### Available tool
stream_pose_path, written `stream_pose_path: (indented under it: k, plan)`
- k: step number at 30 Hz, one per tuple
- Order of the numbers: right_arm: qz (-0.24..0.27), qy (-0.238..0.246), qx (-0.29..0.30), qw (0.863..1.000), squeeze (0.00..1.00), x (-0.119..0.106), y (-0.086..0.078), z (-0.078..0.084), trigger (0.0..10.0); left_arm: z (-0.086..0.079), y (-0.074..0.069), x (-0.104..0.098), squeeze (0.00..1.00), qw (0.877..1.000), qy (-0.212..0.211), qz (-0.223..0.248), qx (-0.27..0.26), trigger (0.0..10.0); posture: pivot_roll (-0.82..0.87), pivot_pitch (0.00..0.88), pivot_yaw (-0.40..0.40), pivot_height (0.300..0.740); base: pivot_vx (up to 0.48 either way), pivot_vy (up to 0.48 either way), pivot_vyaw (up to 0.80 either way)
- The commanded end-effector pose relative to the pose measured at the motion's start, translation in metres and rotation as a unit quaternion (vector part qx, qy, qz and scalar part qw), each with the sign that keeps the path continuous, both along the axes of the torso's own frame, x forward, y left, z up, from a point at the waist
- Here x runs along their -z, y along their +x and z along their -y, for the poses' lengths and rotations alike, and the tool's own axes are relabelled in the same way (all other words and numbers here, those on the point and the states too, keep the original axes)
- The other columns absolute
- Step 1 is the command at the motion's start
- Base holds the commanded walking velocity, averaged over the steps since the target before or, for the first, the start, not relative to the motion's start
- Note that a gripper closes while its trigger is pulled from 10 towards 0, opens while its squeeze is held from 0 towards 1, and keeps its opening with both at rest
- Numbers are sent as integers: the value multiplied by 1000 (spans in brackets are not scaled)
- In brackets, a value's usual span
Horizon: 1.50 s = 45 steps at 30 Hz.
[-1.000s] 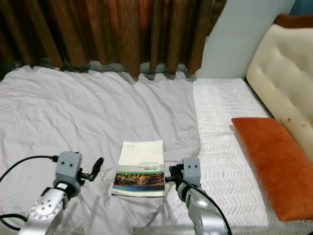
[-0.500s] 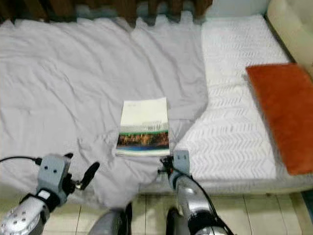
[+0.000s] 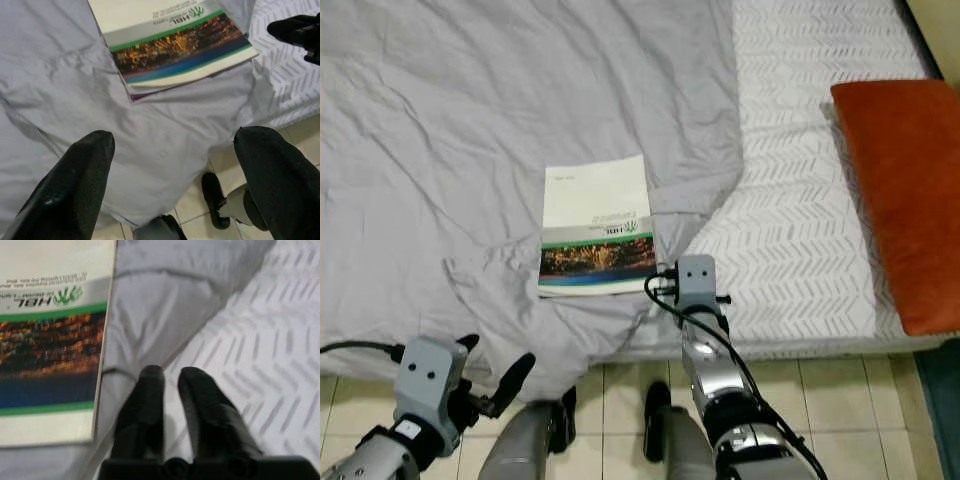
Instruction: Clean up the room
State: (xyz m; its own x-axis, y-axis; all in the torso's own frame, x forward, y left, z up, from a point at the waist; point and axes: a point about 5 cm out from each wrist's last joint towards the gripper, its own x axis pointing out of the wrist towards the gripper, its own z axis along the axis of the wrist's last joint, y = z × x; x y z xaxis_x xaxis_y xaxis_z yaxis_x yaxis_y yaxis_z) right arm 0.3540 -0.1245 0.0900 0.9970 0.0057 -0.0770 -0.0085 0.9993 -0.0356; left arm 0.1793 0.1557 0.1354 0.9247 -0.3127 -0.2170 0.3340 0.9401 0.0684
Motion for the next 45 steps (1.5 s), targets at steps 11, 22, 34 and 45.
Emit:
stream_pose_path:
  k: [11, 22, 34, 45]
  plan:
    - [-46, 177, -43, 982, 1000, 11, 0, -10, 10000, 4, -11, 4, 0, 1000, 10, -21, 5, 10000, 162, 694, -33, 740, 0, 0, 0]
    - [-71, 189, -65, 977, 0, 12, 3, -10, 10000, 7, -14, 8, 0, 1000, 8, -28, 4, 10000, 152, 692, -50, 740, 0, 0, 0]
    - [-48, 217, -95, 970, 0, 1, 4, -29, 10000, 8, -14, 12, 0, 1000, 10, -30, -3, 10000, 144, 686, -59, 740, 0, 0, 0]
    - [-70, 267, -103, 956, 0, 2, 3, -43, 10000, 9, -14, 14, 0, 999, 9, -30, -7, 10000, 146, 677, -66, 740, 0, 0, 0]
